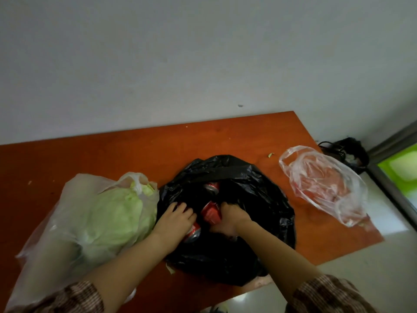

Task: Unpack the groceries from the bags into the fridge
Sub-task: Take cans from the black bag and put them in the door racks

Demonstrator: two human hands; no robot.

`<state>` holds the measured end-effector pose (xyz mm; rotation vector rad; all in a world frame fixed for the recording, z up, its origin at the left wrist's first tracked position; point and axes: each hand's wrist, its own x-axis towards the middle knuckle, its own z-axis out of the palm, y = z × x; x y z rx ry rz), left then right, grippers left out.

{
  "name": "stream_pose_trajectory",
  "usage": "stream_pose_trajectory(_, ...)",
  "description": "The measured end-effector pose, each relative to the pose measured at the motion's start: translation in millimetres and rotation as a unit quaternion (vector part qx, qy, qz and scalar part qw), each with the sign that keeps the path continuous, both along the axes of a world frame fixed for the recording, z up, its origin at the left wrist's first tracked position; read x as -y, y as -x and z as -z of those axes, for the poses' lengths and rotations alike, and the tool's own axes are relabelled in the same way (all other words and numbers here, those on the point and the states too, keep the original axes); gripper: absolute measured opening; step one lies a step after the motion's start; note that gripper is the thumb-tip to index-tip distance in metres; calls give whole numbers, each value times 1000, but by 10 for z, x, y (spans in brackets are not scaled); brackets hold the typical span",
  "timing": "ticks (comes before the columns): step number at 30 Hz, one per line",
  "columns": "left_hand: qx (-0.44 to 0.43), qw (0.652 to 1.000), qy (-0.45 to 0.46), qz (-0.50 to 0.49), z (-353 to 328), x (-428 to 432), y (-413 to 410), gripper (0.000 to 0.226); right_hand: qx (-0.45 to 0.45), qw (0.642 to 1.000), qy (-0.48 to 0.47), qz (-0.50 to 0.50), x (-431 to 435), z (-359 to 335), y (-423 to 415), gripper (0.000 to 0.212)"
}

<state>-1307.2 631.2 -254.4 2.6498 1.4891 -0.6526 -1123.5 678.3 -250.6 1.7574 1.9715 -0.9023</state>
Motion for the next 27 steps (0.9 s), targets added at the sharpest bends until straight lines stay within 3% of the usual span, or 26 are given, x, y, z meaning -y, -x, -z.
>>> stream_pose_trajectory(7,20,999,13,-39,-40,-119,-14,60,-19,996,-46,75,108,-62,32,75)
stream_pose_trajectory(11,131,982,13,-135,-56,-159,-28,66,-106,981,-70,143,196,-158,-196,75)
stream_pose_trajectory(14,260,940,3,-219,-101,-150,-76,72,-215,946,-100,221,316,-236,-421,72)
stream_pose_trajectory(19,493,823,18,-283,-486,-30,-401,71,-350,874,-157,298,547,-639,-788,67)
stream_pose_trajectory(24,602,756,22,-255,-1088,169,-1074,62,-427,799,-235,353,1036,-1158,-1418,76)
stream_pose_trajectory(27,638,734,33,-229,-1320,465,-1588,56,-436,772,-276,371,1501,-1452,-1906,75)
